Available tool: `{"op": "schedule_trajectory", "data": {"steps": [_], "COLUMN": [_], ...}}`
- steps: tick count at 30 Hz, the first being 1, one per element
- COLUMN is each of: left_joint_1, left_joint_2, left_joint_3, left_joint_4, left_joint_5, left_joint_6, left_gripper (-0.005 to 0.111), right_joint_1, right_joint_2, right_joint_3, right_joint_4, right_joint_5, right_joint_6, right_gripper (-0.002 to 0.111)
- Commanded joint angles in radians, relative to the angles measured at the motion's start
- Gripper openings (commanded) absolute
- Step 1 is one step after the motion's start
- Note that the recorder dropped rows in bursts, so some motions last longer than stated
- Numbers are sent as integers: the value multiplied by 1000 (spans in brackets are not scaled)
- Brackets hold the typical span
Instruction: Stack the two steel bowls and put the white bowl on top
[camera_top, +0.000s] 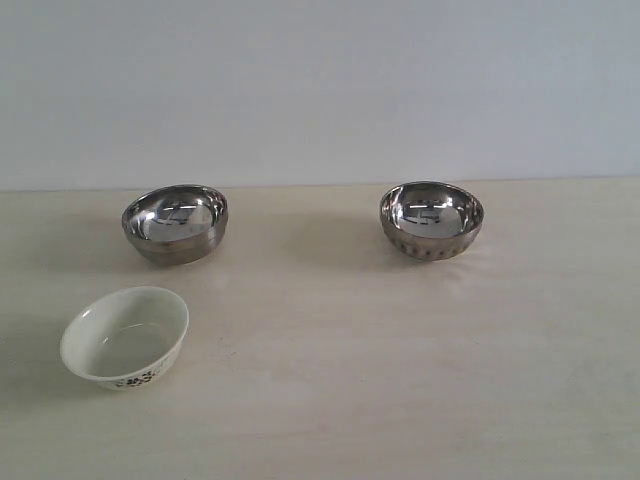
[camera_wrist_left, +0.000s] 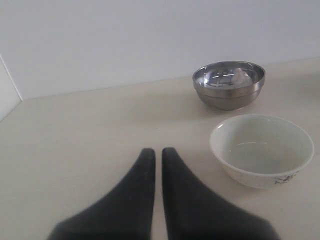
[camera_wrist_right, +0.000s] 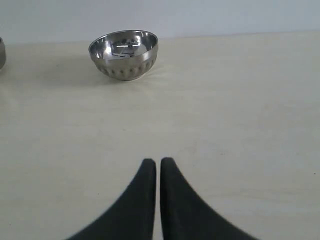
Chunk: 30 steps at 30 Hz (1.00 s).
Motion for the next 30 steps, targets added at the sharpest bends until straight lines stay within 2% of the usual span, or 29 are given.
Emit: {"op": "schedule_trajectory", "data": {"steps": [1, 8, 11, 16, 21, 22, 23, 26, 30], "left_joint_1": [3, 3, 3, 3, 3, 3, 3, 3, 3], "left_joint_2": [-4, -4, -4, -4, -4, -4, -4, -4, -4], "left_joint_3": [3, 3, 3, 3, 3, 3, 3, 3, 3], "left_joint_4": [-8, -8, -8, -8, -8, -8, -8, -8, -8], "left_joint_5": [-8, -8, -8, -8, -8, -8, -8, -8, -8], "left_joint_6": [-10, -10, -10, -10, -10, -10, -10, -10, -10], "left_gripper": [4, 4, 4, 4, 4, 4, 4, 4, 4], "right_joint_1": [-3, -3, -3, -3, -3, -1, -1, -1, -1], "right_joint_2": [-5, -5, -5, -5, -5, -5, -5, -5, 77], "right_joint_3": [0, 0, 0, 0, 0, 0, 0, -40, -236], "right_joint_4": [30, 275, 294, 294, 318, 395, 428, 442, 446], "right_joint_5": [-8, -8, -12, -12, -140, -165, -224, -239, -228], "right_joint_6": [108, 441, 482, 485, 500, 492, 431, 276, 173], "right_gripper": [0, 0, 0, 0, 0, 0, 0, 0, 0]}}
